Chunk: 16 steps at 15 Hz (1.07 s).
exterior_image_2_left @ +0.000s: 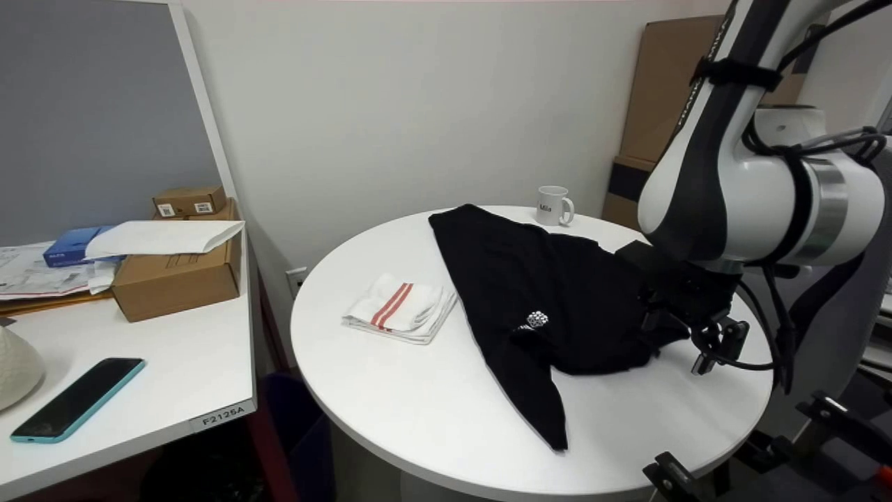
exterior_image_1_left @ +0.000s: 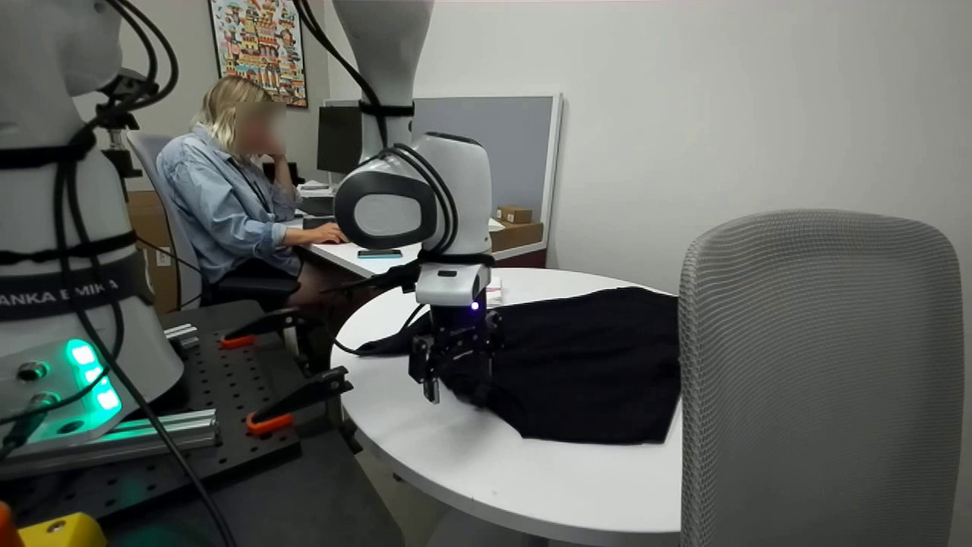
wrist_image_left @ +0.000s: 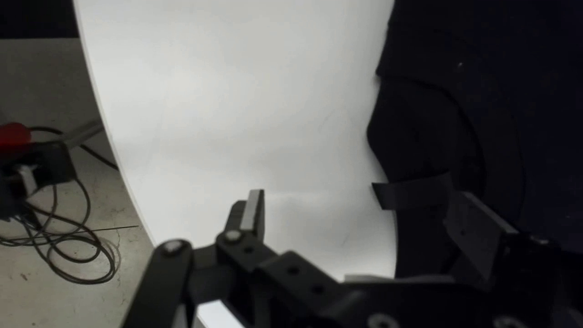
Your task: Hang the black t-shirt on the backrest of the grey chair
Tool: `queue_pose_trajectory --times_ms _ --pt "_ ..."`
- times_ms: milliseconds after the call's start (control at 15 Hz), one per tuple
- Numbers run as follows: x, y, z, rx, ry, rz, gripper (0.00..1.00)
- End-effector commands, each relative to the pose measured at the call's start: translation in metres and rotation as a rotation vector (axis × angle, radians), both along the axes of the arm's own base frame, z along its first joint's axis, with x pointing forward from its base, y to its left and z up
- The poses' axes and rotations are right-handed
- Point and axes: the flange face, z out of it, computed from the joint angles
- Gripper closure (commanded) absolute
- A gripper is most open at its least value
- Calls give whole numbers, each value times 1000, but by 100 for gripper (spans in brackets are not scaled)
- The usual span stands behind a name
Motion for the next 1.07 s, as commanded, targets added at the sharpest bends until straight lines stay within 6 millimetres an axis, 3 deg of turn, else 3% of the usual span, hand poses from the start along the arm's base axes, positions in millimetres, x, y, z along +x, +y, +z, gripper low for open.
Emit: queue_pose_trajectory --times_ms 0,267,400,467,533,1000 --pt "17 -5 -22 13 -6 10 0" --pt "41 -1 -36 18 -15 31 0" --pt "51 2 -41 17 -21 44 12" --pt "54 4 -42 13 -24 49 30" --pt "57 5 -42 12 -29 53 31" --pt "63 23 -14 -7 -69 110 83"
